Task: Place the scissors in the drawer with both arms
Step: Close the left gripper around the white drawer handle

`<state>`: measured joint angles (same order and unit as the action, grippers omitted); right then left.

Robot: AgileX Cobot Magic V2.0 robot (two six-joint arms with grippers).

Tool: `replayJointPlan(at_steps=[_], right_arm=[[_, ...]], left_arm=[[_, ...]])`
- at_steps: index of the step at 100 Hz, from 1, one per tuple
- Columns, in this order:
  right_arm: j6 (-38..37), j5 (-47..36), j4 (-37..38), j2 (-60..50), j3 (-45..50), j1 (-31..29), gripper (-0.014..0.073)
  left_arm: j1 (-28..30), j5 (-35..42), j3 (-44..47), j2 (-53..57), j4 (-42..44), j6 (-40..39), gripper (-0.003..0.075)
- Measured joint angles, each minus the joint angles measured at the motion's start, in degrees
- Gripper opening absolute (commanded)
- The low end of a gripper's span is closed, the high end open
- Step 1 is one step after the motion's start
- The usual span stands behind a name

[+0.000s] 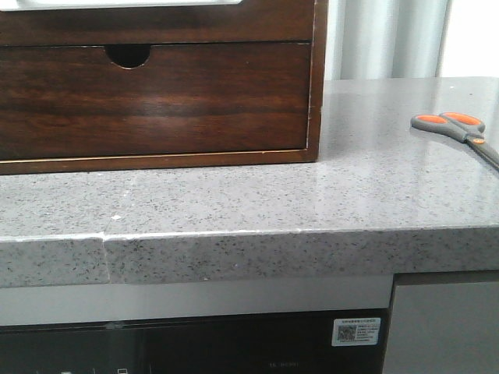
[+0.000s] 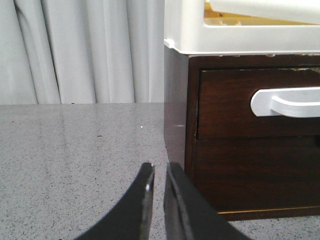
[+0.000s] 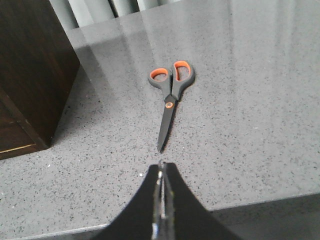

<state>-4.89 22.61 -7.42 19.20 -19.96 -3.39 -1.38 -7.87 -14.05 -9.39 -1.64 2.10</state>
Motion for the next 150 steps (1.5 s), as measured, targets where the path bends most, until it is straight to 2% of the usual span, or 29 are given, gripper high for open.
replayJointPlan(at_steps=[31,36,51,59,75,93,104,125,150], right_arm=[[0.0,0.0,0.0,0.3,0.0,0.0,-0.0096],[0.0,0.2,0.0,0.3,0.0,0.0,-0.0096],[0.0,1.3,0.0,0.3,0.0,0.0,-0.0096],[0.0,1.5,0.0,0.3,0.0,0.0,-0.0096],[0.0,2.0,0.0,0.3,0.0,0.0,-0.0096],[0.0,2.1,0.0,0.3,0.0,0.0,-0.0096],[0.0,2.7,0.0,0.3,0.0,0.0,-0.0096],[-0.1,3.5,0.0,0.3,0.0,0.0,-0.0096],[-0.1,5.3,0.0,0.3,0.0,0.0,-0.0096]], left_arm=[[0.0,3.2,0.0,-2.1,0.0,0.0,0.0363],[0.0,4.5,0.0,-2.1,0.0,0.0,0.0382],[0.0,9.8,0.0,-2.2,0.0,0.0,0.0381],[0.0,13.4,0.0,-3.0,2.6,0.0,0.0381],[-0.4,18.8,-0.1,-7.0,17.7,0.0,0.0381],[-3.0,28.5,-0.1,-14.9,36.3,0.0,0.0379],[-5.5,33.0,-0.6,-19.5,42.3,0.0,0.0379],[-9.2,34.7,-5.0,-29.1,50.1,0.0,0.0379],[-10.6,35.1,-11.9,-40.6,55.4,1.1,0.0379]])
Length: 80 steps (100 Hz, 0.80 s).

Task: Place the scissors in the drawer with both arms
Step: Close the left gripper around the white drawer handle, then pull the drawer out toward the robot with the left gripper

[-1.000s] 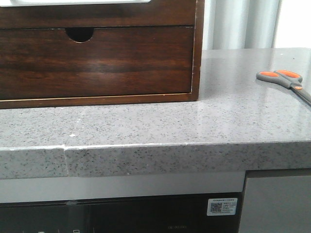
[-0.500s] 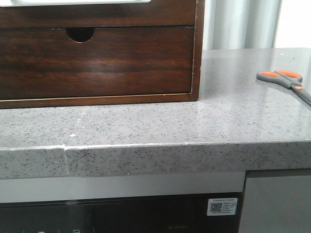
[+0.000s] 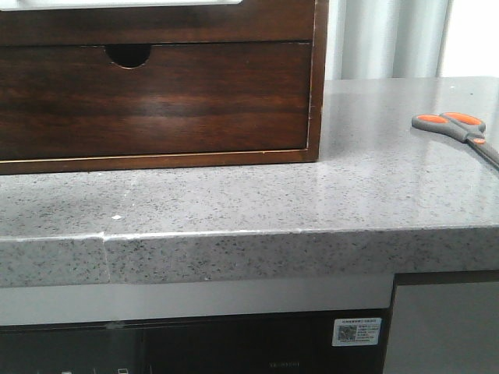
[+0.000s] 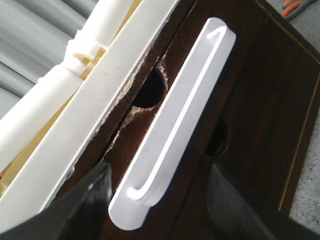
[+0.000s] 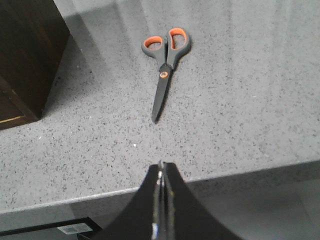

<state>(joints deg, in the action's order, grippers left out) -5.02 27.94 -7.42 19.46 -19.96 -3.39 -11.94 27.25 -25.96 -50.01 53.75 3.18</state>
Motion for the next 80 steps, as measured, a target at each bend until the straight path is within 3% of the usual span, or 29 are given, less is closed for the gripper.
replayJointPlan(at_steps=[44,80], right_arm=[[-0.1,1.6,0.0,0.0,0.0,0.0,-0.0096],[-0.1,1.6,0.0,0.0,0.0,0.0,-0.0096]], left_arm=[[0.0,3.8,-7.7,-12.1,8.8,4.8,0.0379],[0.0,3.6,-11.0,-15.8,10.3,7.9,0.0377]])
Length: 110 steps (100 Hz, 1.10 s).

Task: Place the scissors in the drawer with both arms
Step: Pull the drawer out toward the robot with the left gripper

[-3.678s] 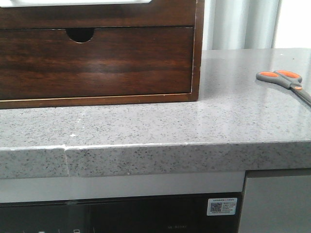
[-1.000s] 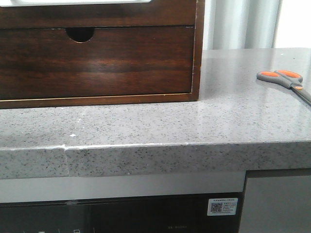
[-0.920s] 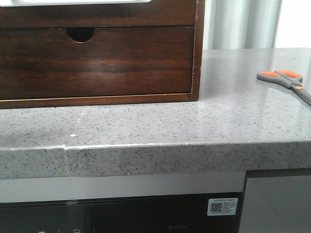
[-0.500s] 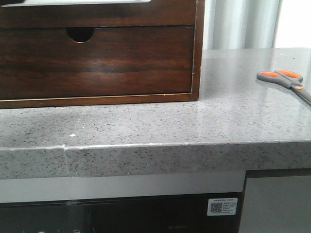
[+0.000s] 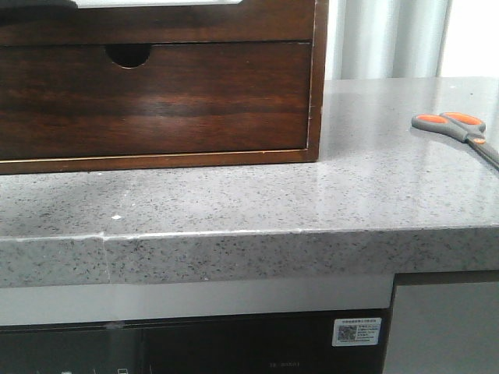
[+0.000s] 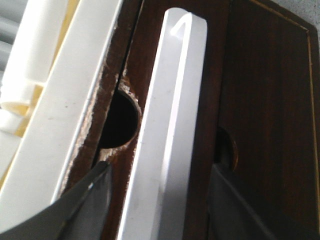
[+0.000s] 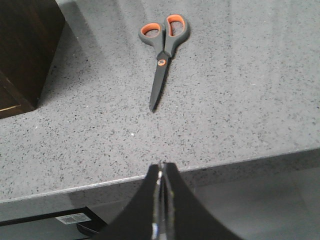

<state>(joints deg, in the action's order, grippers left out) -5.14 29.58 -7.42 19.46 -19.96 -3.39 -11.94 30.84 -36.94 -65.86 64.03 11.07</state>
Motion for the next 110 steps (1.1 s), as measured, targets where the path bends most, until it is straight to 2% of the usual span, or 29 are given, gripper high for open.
replayJointPlan(at_steps=[8,27,36,75,110], right_arm=[[0.0,0.0,0.0,0.0,0.0,0.0,-0.0096],[0.0,0.1,0.0,0.0,0.0,0.0,-0.0096],[0.0,0.1,0.0,0.0,0.0,0.0,-0.0096],[0.0,0.1,0.0,0.0,0.0,0.0,-0.0096],[0.0,0.1,0.0,0.0,0.0,0.0,-0.0096]], left_arm=[[0.0,-0.7,-0.1,-0.6,0.5,0.0,0.0331],[0.0,-1.4,-0.1,-0.9,3.3,0.0,0.0084],[0.0,-1.4,-0.3,-0.9,3.4,0.1,0.0005],[0.0,-1.4,-0.4,-0.5,3.7,0.7,0.0004],[0.0,0.2,6.7,7.9,3.7,0.8,0.0004]])
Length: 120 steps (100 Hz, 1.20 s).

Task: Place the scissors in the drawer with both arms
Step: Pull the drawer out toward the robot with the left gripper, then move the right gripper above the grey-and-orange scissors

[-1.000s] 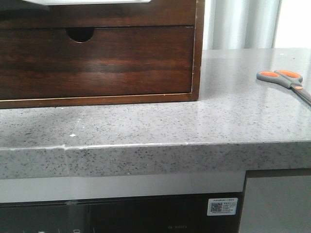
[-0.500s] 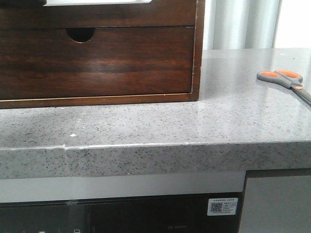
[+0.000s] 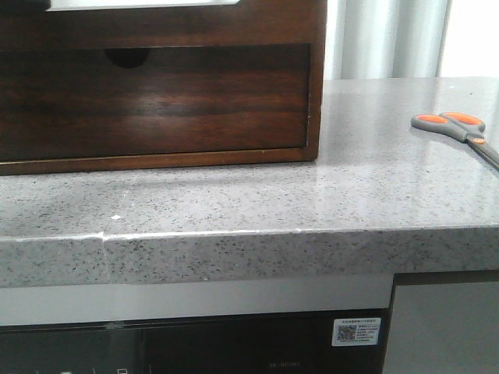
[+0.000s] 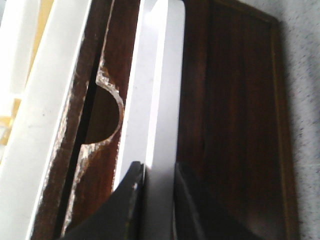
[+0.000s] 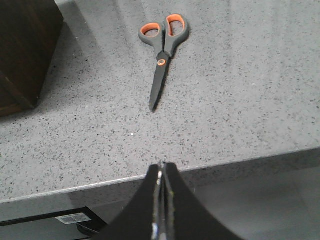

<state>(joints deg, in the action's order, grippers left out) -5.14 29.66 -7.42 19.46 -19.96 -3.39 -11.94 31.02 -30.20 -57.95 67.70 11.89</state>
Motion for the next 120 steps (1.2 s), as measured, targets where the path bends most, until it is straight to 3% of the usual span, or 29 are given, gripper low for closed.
replayJointPlan(at_steps=[52,73,82,104,120], right_arm=[[0.0,0.3,0.0,0.0,0.0,0.0,-0.0096],[0.0,0.7,0.0,0.0,0.0,0.0,-0.0096],[0.0,0.7,0.0,0.0,0.0,0.0,-0.0096],[0.0,1.2,0.0,0.0,0.0,0.0,-0.0096],[0.0,1.3,0.0,0.0,0.0,0.0,-0.0096]], left_arm=[[0.0,2.2,12.9,19.2,2.0,0.0,0.0004],[0.0,1.8,14.0,21.2,2.1,-1.3,0.0008],[0.0,1.8,14.0,21.3,2.1,-2.1,0.0062],[0.0,2.9,14.6,22.1,0.2,-4.8,0.0288],[0.0,3.5,14.6,22.1,-0.2,-5.2,0.0313]])
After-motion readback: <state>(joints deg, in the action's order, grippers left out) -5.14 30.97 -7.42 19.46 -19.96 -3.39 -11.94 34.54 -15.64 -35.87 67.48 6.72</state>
